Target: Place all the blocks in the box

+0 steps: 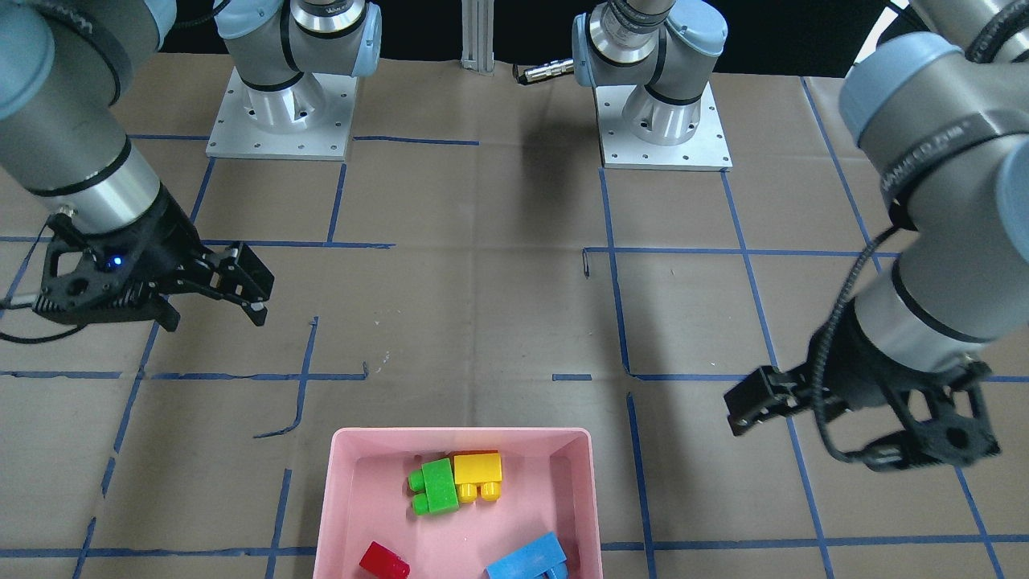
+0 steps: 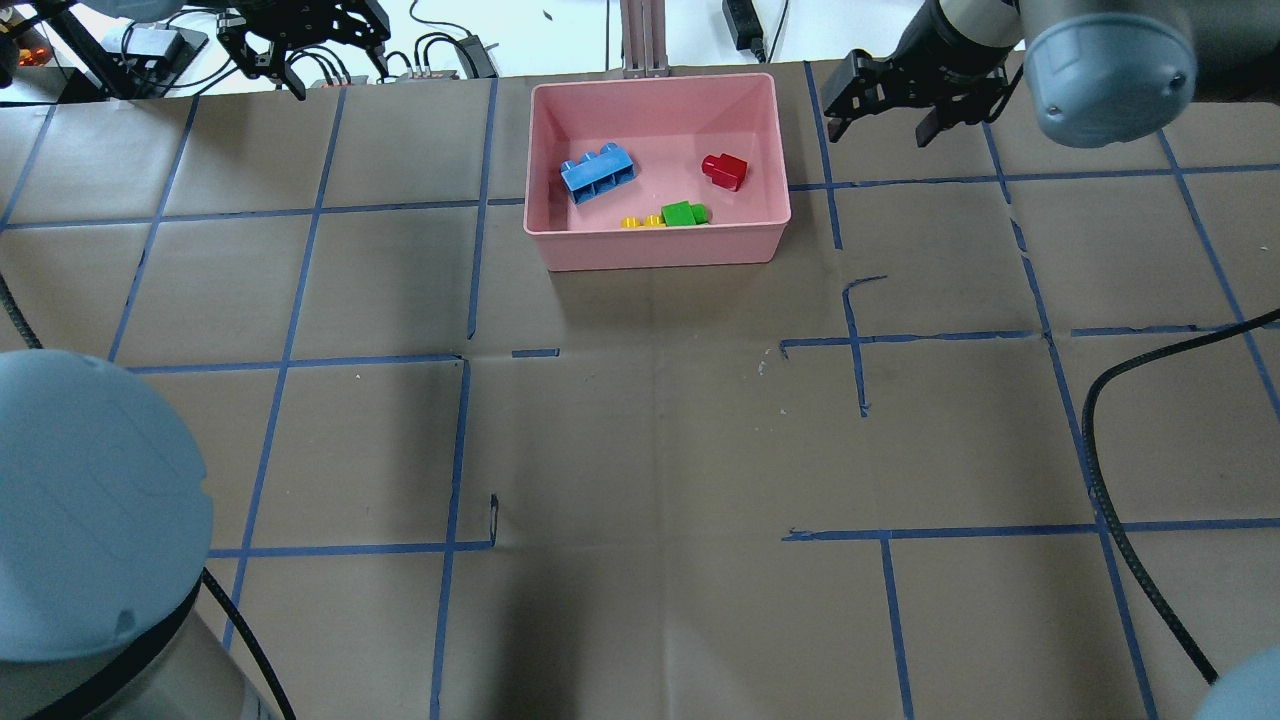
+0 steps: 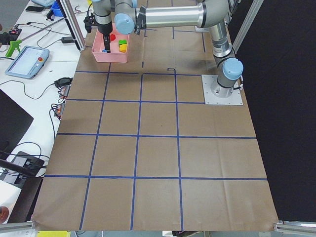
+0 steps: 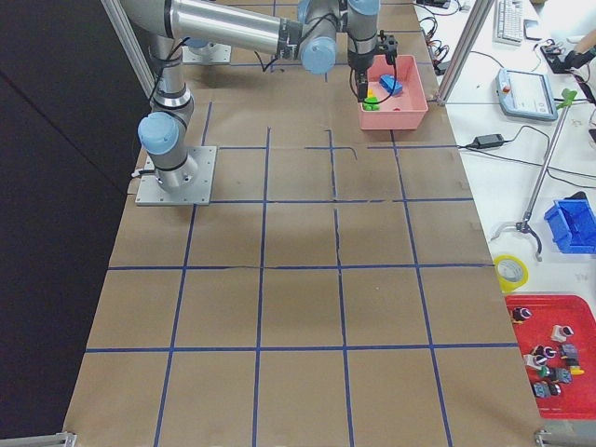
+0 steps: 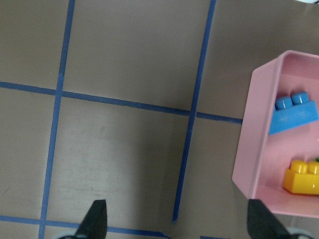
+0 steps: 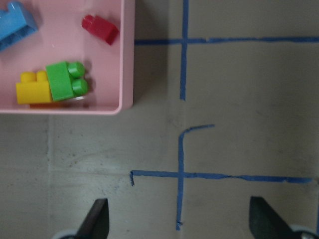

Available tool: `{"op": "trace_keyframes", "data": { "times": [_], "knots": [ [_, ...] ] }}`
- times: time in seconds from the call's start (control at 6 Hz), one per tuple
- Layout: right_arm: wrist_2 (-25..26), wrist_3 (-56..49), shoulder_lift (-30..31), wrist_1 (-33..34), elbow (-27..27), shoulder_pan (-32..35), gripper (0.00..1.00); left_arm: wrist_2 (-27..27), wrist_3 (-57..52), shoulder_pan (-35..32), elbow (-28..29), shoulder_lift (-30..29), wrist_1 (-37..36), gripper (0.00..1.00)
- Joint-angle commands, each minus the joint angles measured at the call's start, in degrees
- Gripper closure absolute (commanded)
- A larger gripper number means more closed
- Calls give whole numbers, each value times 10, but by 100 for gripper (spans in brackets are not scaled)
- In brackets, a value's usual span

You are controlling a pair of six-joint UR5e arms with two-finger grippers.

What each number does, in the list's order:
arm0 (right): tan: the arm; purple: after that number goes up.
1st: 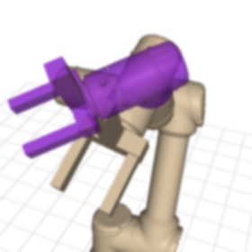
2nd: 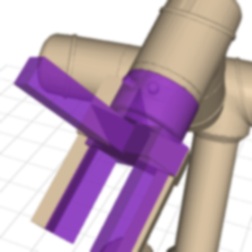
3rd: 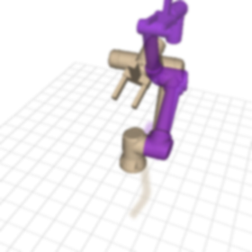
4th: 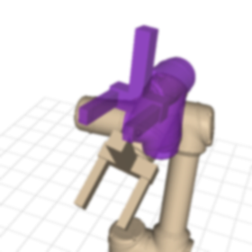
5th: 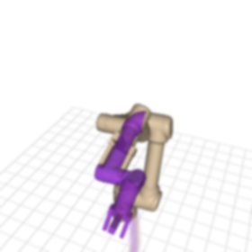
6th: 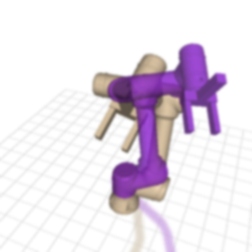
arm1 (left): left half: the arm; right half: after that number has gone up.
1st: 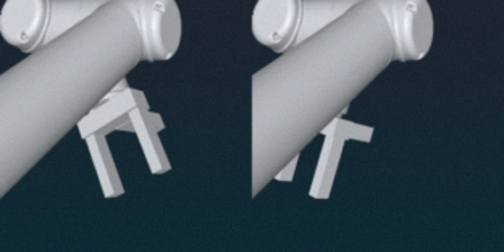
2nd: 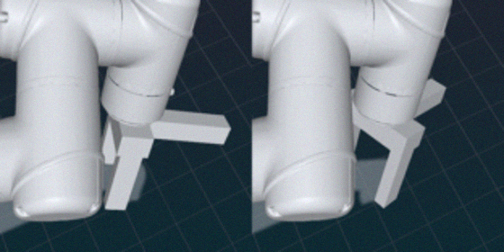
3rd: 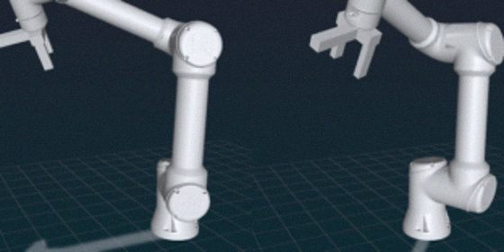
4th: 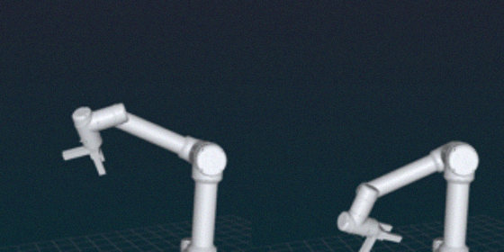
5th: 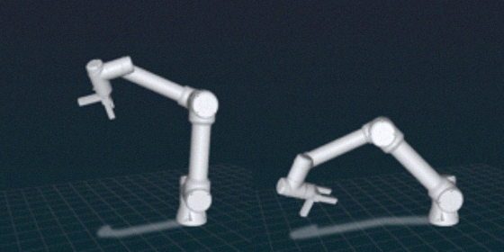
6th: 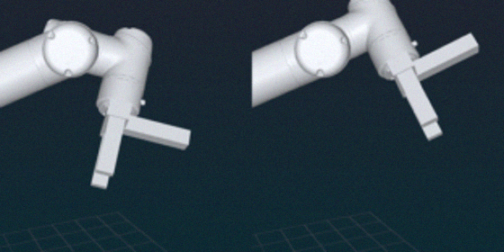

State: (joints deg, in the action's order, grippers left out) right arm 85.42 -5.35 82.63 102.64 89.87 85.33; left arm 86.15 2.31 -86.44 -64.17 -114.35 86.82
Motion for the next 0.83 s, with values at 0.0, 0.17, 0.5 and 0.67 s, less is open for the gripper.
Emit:
{"op": "trace_keyframes", "data": {
  "times": [0.0, 0.17, 0.5, 0.67],
  "knots": [
    [51, 3, 106, -53, 60, -1, 1, 37, -1, -91, -22, 52, 27, 0],
    [52, 7, 154, -53, 97, -1, 1, 34, -7, -94, -29, 66, 47, 1],
    [46, 52, 169, -101, 81, 18, 1, 36, -70, -86, -115, 145, 52, 1],
    [43, 54, 167, -105, 71, 42, 1, 37, -111, -60, -172, 181, 36, 1]
  ]
}}
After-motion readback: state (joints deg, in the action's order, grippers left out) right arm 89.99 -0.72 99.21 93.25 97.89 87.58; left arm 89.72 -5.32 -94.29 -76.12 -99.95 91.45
